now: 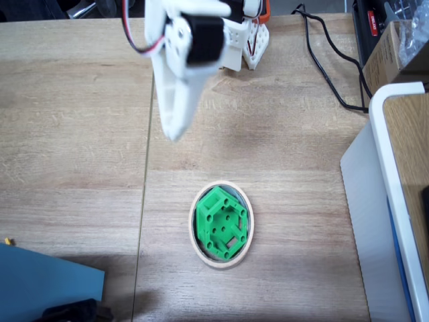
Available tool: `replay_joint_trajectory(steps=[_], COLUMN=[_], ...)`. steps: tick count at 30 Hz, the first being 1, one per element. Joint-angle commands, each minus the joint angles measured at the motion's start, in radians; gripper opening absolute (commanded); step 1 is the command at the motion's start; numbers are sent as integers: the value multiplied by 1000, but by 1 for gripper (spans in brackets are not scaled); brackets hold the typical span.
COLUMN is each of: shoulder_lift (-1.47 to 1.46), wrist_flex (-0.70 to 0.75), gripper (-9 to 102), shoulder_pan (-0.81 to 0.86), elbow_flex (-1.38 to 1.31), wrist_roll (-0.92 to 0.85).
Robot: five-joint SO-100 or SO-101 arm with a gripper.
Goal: Grasp a component and put it in the bin.
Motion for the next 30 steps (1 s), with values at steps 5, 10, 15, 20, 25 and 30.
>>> replay_joint_trajectory(steps=[5, 10, 15, 20, 25, 30], shoulder_lift=[236, 388, 561, 736, 885, 974], wrist_flex=[-17, -17, -17, -15, -15, -2], gripper=[0, 0, 0, 0, 0, 0], shoulder_pan=[175, 291, 400, 449, 463, 465], elbow_flex=[166, 385, 623, 825, 976, 1080], wrist_roll=[-46, -233, -400, -480, -489, -489])
